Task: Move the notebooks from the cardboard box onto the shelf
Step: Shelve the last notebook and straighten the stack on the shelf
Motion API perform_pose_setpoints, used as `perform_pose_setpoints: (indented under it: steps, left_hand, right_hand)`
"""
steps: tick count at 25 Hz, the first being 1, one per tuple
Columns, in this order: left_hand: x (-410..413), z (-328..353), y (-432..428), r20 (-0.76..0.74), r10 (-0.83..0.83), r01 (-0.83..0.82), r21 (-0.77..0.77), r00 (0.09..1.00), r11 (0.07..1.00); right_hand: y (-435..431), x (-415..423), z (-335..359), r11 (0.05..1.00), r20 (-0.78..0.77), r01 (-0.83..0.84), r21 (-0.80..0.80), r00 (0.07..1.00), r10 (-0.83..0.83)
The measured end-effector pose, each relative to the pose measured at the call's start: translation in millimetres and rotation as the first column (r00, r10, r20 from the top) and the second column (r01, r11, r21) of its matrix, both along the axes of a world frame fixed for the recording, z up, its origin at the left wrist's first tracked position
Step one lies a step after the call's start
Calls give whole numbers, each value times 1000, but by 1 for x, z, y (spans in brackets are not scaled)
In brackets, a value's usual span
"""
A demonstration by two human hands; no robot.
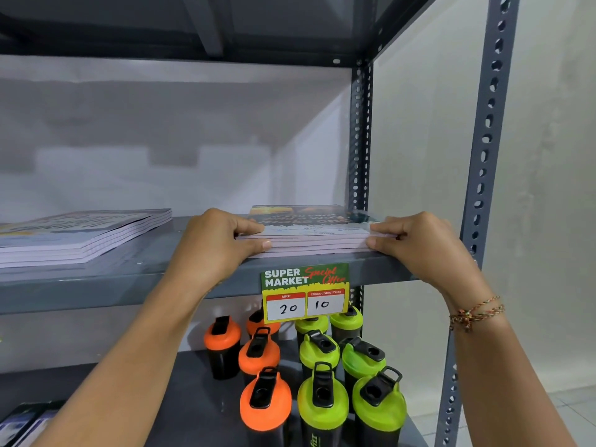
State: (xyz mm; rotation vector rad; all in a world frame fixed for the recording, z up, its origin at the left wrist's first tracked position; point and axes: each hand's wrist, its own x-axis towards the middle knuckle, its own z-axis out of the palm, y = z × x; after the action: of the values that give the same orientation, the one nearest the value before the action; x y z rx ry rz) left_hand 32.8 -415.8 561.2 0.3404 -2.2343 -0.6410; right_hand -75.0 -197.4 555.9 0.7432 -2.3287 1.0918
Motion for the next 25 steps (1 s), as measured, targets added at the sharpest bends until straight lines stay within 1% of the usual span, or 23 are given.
perform_pose_setpoints:
  steps: [3,6,11,17,19,22,25]
  left_hand:
    - [1,-1,-2,-38,-19,20,45,999,999]
    - [-1,0,-4,-29,-21,22,57,999,998]
    - [1,0,-4,8,-7,7,42,1000,999]
    - [3,0,-2,15,-19,18,57,1000,998]
    - [3,1,-2,-1,-24,24,114,1000,993]
    - [2,2,-5,-31,-54,60,243,998,968]
    - [1,2,-4,-36,-59,67,283,998,957]
  right_hand:
    - [0,1,-4,999,-35,4,-42,999,-5]
    - [-1,1,-5,997,-35,-1,-77,999,-2]
    - [-1,1,-4,998,-44,4,-56,999,-6]
    - [-2,2,-2,999,-31,38,-7,999,-39]
    - [-1,4,0,999,-25,33,1,999,-33]
    - [0,4,0,1000,-24,27,2,999,-27]
    - [1,2,-2,999,-17,27,-19,999,-27]
